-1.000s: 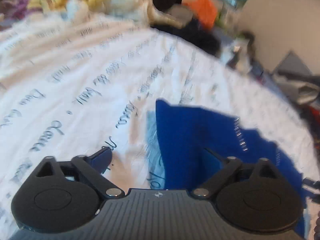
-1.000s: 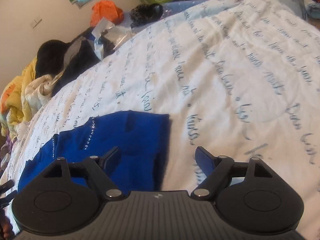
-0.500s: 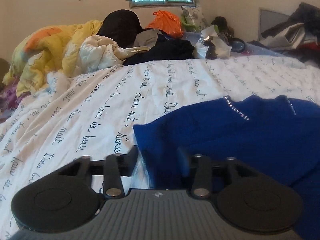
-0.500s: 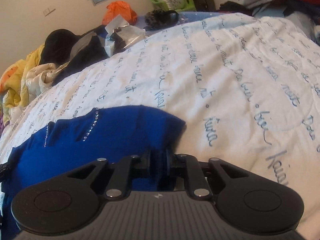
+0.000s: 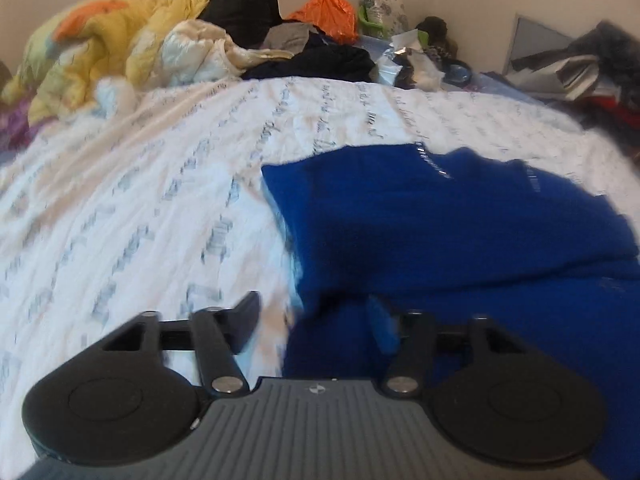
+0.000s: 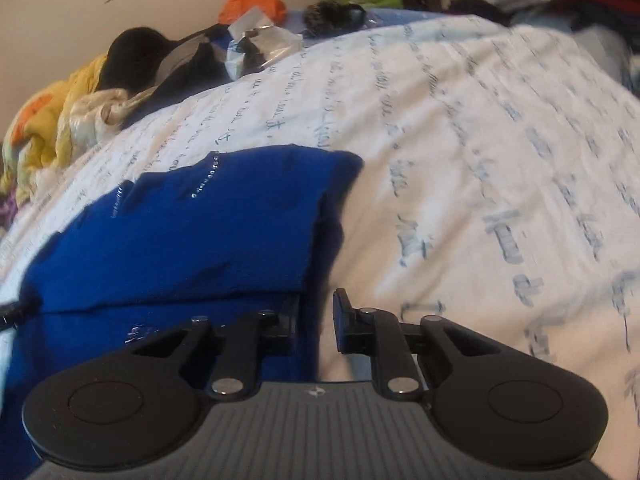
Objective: Fold small clothes
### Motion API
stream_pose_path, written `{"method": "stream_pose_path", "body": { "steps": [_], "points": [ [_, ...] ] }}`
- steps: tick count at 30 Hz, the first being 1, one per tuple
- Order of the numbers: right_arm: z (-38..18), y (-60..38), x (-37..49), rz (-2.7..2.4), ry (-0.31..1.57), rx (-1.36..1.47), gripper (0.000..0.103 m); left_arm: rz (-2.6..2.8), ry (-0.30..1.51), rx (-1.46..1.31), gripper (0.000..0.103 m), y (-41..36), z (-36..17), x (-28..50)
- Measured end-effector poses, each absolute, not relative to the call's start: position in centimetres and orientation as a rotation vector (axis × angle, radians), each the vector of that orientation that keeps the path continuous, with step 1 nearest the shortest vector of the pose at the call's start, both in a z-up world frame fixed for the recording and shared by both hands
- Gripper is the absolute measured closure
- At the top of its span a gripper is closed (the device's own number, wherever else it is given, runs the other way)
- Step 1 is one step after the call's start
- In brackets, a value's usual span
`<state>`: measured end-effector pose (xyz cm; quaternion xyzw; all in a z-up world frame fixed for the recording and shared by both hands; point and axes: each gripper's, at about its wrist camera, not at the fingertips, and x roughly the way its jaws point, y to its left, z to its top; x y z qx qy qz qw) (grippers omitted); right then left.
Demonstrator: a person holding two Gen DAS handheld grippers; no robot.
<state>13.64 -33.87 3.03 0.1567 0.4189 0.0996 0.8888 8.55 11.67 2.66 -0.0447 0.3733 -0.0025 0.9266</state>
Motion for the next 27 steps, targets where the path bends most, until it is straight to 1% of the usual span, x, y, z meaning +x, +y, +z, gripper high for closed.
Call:
{"method": "stream_pose_path", "body": {
  "steps": [1, 2, 3, 4, 5, 6, 7, 8, 9, 10, 12, 14, 16, 19, 20, 21, 22, 23, 24, 25, 26, 27],
  "points": [
    [3.1, -34.3, 12.2, 0.254, 0.883, 0.386, 0.079, -0.029, 0.771, -0.144, 0.004, 12.2, 2.6, 6.9],
    [2.9, -34.8, 10.8, 0.295, 0.898, 0.446, 0.063, -0.044, 0.777, -0.195, 0.003, 12.8, 2.4, 5.1],
    [2.5, -35.2, 9.4, 0.323, 0.913, 0.489, 0.046, -0.059, 0.798, -0.250, 0.007, 13.3, 2.0, 3.6],
    [1.9, -35.4, 8.1, 0.332, 0.937, 0.509, 0.043, -0.064, 0.806, -0.294, 0.010, 13.6, 1.5, 2.4],
    [1.7, -35.5, 7.0, 0.348, 0.916, 0.508, 0.045, -0.054, 0.786, -0.290, 0.016, 13.4, 1.3, 1.3],
    [1.7, -35.3, 5.8, 0.356, 0.906, 0.500, 0.045, -0.040, 0.775, -0.259, 0.020, 13.0, 1.2, 0.8],
    [1.7, -35.1, 5.3, 0.354, 0.902, 0.493, 0.045, -0.018, 0.769, -0.212, 0.034, 12.3, 1.2, 0.5],
    [1.8, -34.7, 5.1, 0.338, 0.905, 0.476, 0.056, 0.010, 0.763, -0.148, 0.060, 11.6, 1.2, 0.5],
    [1.7, -34.2, 5.4, 0.324, 0.941, 0.438, 0.099, 0.036, 0.755, -0.079, 0.079, 10.9, 1.1, 0.7],
    [1.7, -33.8, 5.5, 0.319, 0.939, 0.403, 0.101, 0.035, 0.754, -0.057, 0.097, 10.7, 1.2, 0.9],
    [2.3, -33.4, 5.1, 0.311, 0.926, 0.355, 0.101, 0.060, 0.766, -0.072, 0.097, 11.3, 1.9, 1.1],
    [2.6, -34.7, 4.6, 0.291, 0.897, 0.384, 0.101, 0.084, 0.747, -0.054, 0.096, 12.2, 2.5, 0.5],
    [1.6, -36.2, 4.1, 0.242, 0.899, 0.393, 0.102, 0.075, 0.784, -0.074, 0.096, 13.1, 1.7, 0.5],
    [0.7, -37.3, 3.3, 0.251, 0.905, 0.528, 0.099, 0.032, 0.790, -0.124, 0.094, 13.3, 1.9, -1.0],
    [0.8, -37.4, 2.8, 0.246, 0.935, 0.567, 0.095, 0.008, 0.812, -0.172, 0.076, 13.5, 2.2, -1.7],
    [0.8, -37.5, 2.1, 0.271, 0.949, 0.601, 0.090, -0.024, 0.837, -0.230, 0.062, 13.9, 2.3, -2.6],
    [0.7, -37.6, 0.9, 0.322, 0.958, 0.641, 0.089, -0.063, 0.852, -0.310, 0.037, 14.3, 2.3, -3.9],
    [0.5, -37.5, -0.3, 0.368, 0.970, 0.677, 0.080, -0.098, 0.848, -0.386, 0.026, 14.8, 2.1, -5.3],
    [0.1, -37.5, -1.4, 0.397, 0.983, 0.706, 0.072, -0.125, 0.847, -0.448, 0.026, 15.1, 1.9, -6.5],
    [-0.4, -37.5, -2.4, 0.414, 1.000, 0.736, 0.070, -0.147, 0.848, -0.494, 0.028, 15.1, 1.7, -7.6],
    [-1.2, -37.4, -3.1, 0.418, 1.027, 0.765, 0.070, -0.160, 0.846, -0.528, 0.028, 15.0, 1.6, -8.3],
    [-1.7, -37.4, -3.6, 0.430, 1.012, 0.802, 0.071, -0.157, 0.841, -0.540, 0.031, 14.9, 1.5, -8.6]
  ]
}}
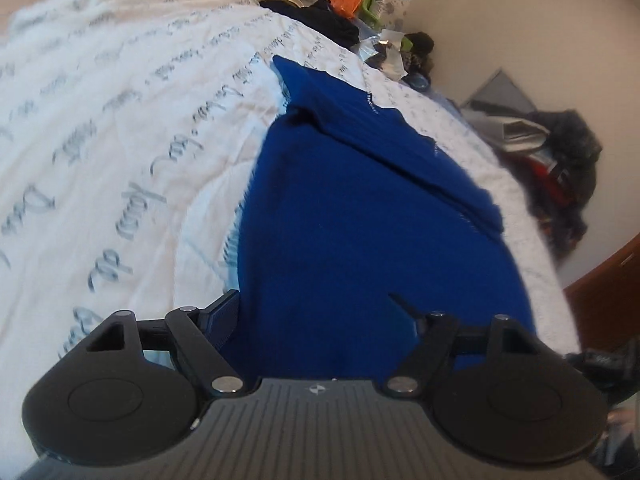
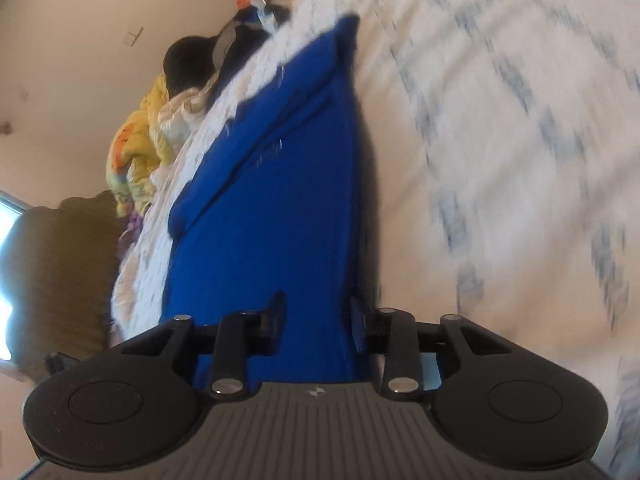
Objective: Fold small clothes
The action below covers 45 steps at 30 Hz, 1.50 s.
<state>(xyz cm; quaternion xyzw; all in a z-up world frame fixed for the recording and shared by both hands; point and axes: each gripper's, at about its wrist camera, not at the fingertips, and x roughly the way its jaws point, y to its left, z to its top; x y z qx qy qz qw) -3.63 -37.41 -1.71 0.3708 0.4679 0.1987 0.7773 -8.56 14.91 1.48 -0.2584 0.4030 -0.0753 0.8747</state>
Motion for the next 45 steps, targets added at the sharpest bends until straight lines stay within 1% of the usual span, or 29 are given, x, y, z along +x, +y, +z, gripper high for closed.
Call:
{"method": "stream_pose_path", "body": {
  "steps": [1, 2, 3, 4, 5, 9, 12, 13, 14, 15, 16, 17, 20, 21, 22, 23, 24, 25, 26, 31, 33, 34, 35, 36, 37, 38, 39, 40, 45],
  "points": [
    [-2.1, -37.3, -3.8, 0.439, 1.006, 0.824, 0.071, -0.140, 0.838, -0.512, 0.050, 14.5, 1.5, -8.5],
    [-2.2, -37.2, -3.8, 0.440, 0.997, 0.828, 0.071, -0.110, 0.839, -0.456, 0.086, 14.1, 1.5, -8.3],
    [-2.3, -37.0, -3.6, 0.433, 0.995, 0.819, 0.077, -0.060, 0.853, -0.380, 0.099, 13.8, 1.5, -7.8],
    [-2.3, -36.8, -3.5, 0.403, 1.003, 0.790, 0.087, -0.057, 0.854, -0.361, 0.092, 14.1, 1.5, -7.5],
    [-2.2, -36.5, -3.4, 0.395, 1.002, 0.753, 0.101, -0.058, 0.857, -0.369, 0.092, 14.6, 1.5, -7.4],
    [-2.0, -38.7, -4.8, 0.368, 0.974, 0.766, 0.101, -0.067, 0.856, -0.330, 0.089, 15.4, 1.6, -8.7],
    [-1.7, -37.9, -5.7, 0.362, 0.991, 0.772, 0.099, -0.098, 0.865, -0.387, 0.075, 15.6, 1.8, -10.5],
    [-1.5, -37.6, -6.2, 0.365, 1.019, 0.781, 0.097, -0.119, 0.865, -0.426, 0.052, 15.7, 1.9, -11.5],
    [-1.3, -37.3, -6.7, 0.379, 1.041, 0.783, 0.090, -0.135, 0.862, -0.469, 0.026, 15.9, 1.9, -12.5],
    [-1.1, -37.3, -7.5, 0.401, 1.054, 0.784, 0.080, -0.138, 0.860, -0.506, 0.018, 16.0, 1.9, -13.5],
    [-0.9, -37.2, -8.3, 0.418, 1.056, 0.786, 0.075, -0.136, 0.857, -0.530, 0.015, 16.0, 1.8, -14.6],
    [-0.8, -37.0, -9.3, 0.432, 1.063, 0.790, 0.069, -0.135, 0.853, -0.537, 0.015, 15.8, 1.7, -15.4],
    [-1.4, -36.1, -11.4, 0.481, 1.091, 0.830, 0.067, -0.137, 0.845, -0.488, 0.019, 14.4, 1.8, -17.2],
    [-1.5, -35.8, -11.8, 0.487, 1.089, 0.838, 0.067, -0.124, 0.840, -0.441, 0.024, 13.7, 1.8, -17.4],
    [-1.5, -35.4, -12.2, 0.494, 1.086, 0.826, 0.068, -0.101, 0.838, -0.367, 0.045, 13.0, 1.9, -17.6],
    [-1.2, -35.0, -12.4, 0.491, 1.082, 0.784, 0.073, -0.074, 0.841, -0.279, 0.087, 12.4, 2.0, -17.6],
    [-1.0, -34.7, -12.4, 0.457, 1.098, 0.723, 0.098, -0.044, 0.844, -0.210, 0.101, 12.2, 1.9, -17.6],
    [-0.8, -34.8, -12.4, 0.447, 1.101, 0.692, 0.099, -0.043, 0.844, -0.192, 0.094, 12.8, 1.8, -17.6],
    [-0.5, -35.3, -12.4, 0.439, 1.104, 0.681, 0.099, -0.058, 0.850, -0.195, 0.093, 13.5, 1.8, -17.7],
    [0.9, -35.3, -12.1, 0.394, 1.112, 0.578, 0.098, 0.024, 0.849, -0.079, 0.099, 15.2, 3.2, -18.0],
    [2.4, -34.7, -11.5, 0.365, 1.097, 0.536, 0.092, 0.045, 0.761, -0.079, 0.079, 15.1, 5.2, -17.4],
    [3.6, -34.0, -10.8, 0.354, 1.049, 0.512, 0.091, 0.032, 0.715, -0.085, 0.046, 14.5, 6.0, -16.7],
    [4.8, -33.4, -9.9, 0.347, 0.978, 0.484, 0.085, 0.017, 0.656, -0.090, 0.009, 13.5, 6.8, -15.7],
    [5.7, -32.5, -8.6, 0.345, 0.918, 0.462, 0.067, 0.007, 0.591, -0.088, 0.000, 12.2, 7.3, -14.5],
    [6.4, -31.3, -6.9, 0.350, 0.863, 0.435, 0.054, -0.012, 0.534, -0.075, 0.004, 10.5, 7.5, -13.1],
    [6.7, -29.8, -5.0, 0.356, 0.818, 0.402, 0.025, -0.029, 0.524, -0.054, 0.003, 8.7, 7.4, -11.1],
    [6.8, -28.1, -3.2, 0.356, 0.786, 0.368, 0.020, -0.037, 0.536, -0.037, 0.004, 6.8, 6.9, -8.7],
    [6.6, -26.0, -0.8, 0.342, 0.782, 0.320, 0.021, -0.048, 0.555, -0.026, 0.009, 5.3, 6.3, -6.6],
    [4.1, -18.1, 6.1, 0.283, 0.809, 0.077, 0.021, -0.048, 0.736, 0.043, 0.016, 1.1, 1.1, 0.8]
  ]
}}
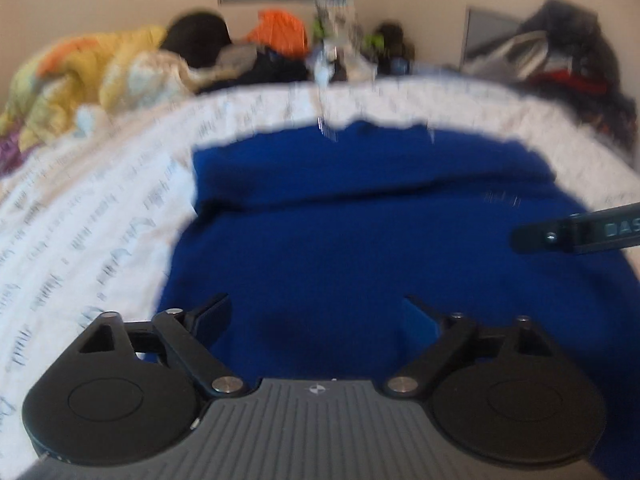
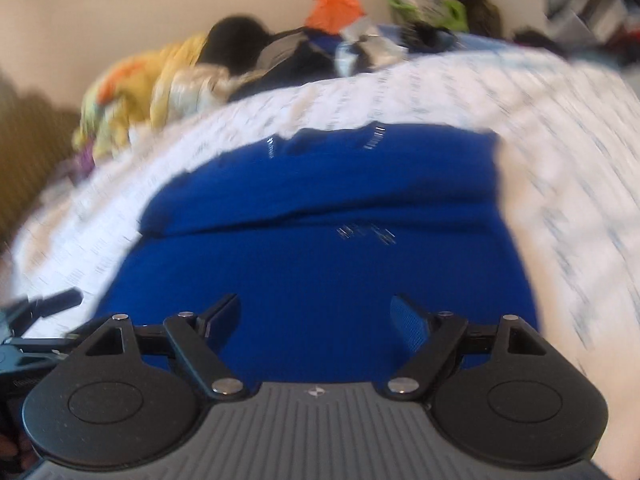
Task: Fold small clothes
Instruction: 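Release the sweater and hold both tools above the folded sweater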
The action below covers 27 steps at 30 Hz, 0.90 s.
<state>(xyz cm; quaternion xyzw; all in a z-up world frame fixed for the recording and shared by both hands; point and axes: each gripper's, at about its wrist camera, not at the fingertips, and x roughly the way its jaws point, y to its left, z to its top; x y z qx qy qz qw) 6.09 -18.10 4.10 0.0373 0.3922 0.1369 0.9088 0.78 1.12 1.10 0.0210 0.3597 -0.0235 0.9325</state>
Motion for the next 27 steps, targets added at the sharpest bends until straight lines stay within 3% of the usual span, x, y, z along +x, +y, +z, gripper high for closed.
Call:
{"method": "stream_pose_path", "body": {
  "steps": [2, 5, 9, 27],
  "points": [
    [1.9, -16.9, 6.7, 0.207, 0.829, 0.003, 0.020, -0.038, 0.718, 0.042, 0.000, 1.6, -0.6, 0.1],
    [0.2, -17.1, 3.8, 0.180, 0.692, -0.050, 0.010, -0.044, 0.724, 0.006, 0.000, 3.0, -0.5, -0.4],
    [0.0, -18.1, 1.9, 0.127, 0.697, -0.031, 0.001, -0.045, 0.724, 0.017, 0.000, 2.8, -0.4, -0.3],
    [-0.2, -18.1, -0.8, 0.077, 0.689, -0.012, 0.000, -0.031, 0.724, 0.018, 0.000, 2.5, -0.4, -0.3]
  ]
}}
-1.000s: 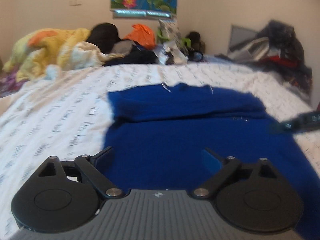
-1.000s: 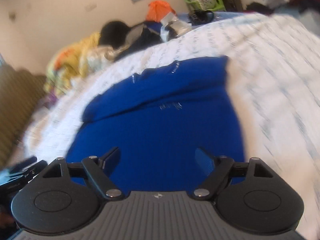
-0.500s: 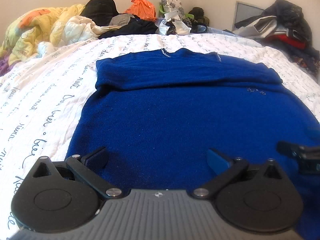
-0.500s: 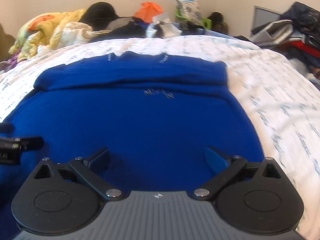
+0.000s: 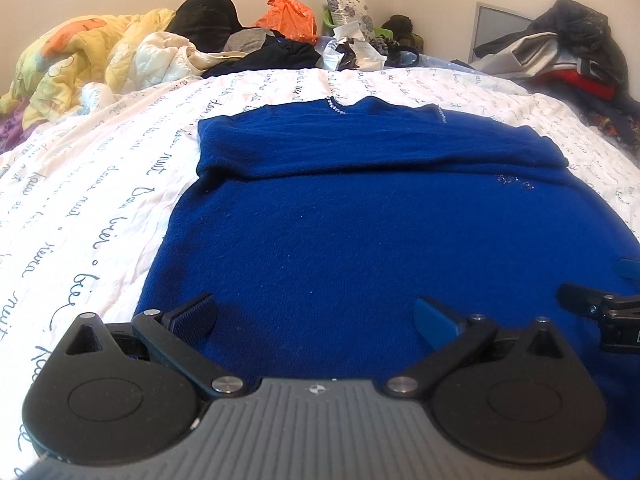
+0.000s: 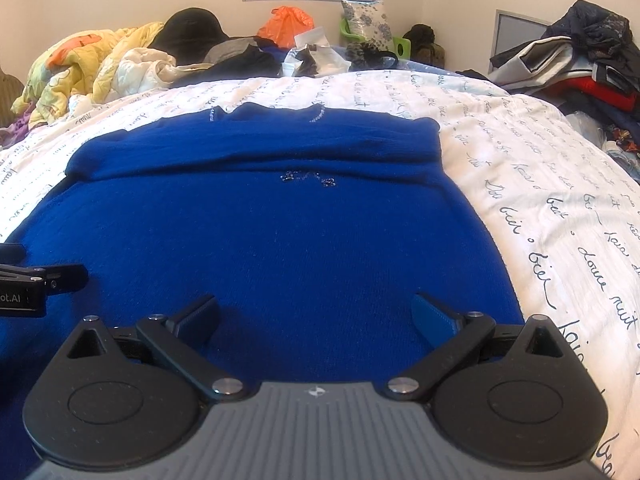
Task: Fold small clothes
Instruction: 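Release the sweater and hold both tools above the folded sweater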
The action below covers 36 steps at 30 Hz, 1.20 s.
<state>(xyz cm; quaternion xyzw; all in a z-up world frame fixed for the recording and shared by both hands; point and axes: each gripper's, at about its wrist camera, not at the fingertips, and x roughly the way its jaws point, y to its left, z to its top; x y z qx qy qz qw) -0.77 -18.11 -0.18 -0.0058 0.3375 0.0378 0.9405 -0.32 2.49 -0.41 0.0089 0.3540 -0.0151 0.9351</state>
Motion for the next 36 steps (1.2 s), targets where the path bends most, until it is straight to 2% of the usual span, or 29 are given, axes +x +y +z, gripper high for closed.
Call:
{"method": "stream_pose_path", "body": {
  "steps": [30, 36],
  "points": [
    [-0.3, -18.1, -1.0, 0.076, 0.687, -0.010, 0.000, -0.028, 0.725, 0.019, 0.000, 2.3, -0.4, -0.1],
    [0.0, -18.0, -1.9, 0.056, 0.719, -0.007, 0.000, 0.011, 0.807, 0.011, 0.000, 1.5, 0.4, -1.9]
  ]
}}
